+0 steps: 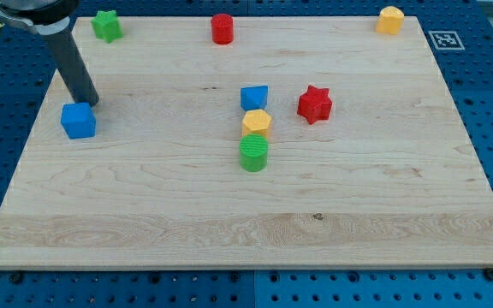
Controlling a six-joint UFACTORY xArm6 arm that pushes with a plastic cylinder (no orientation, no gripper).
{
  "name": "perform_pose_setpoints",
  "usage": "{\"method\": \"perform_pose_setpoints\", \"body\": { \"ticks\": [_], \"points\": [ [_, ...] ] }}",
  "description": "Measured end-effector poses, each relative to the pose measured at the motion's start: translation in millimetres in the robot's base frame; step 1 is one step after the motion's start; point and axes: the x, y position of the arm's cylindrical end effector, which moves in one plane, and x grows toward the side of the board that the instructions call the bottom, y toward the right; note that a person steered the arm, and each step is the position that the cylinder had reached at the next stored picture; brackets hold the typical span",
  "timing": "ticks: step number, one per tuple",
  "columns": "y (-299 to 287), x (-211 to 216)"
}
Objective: Push the red star right center of the board
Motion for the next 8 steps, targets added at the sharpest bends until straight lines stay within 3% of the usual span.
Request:
{"method": "perform_pose_setpoints", "body": {
  "ticks": [4,7,8],
  "points": [
    [53.8,-90.7],
    [61.9,-93.4],
    [98.0,-94.9]
  ]
}}
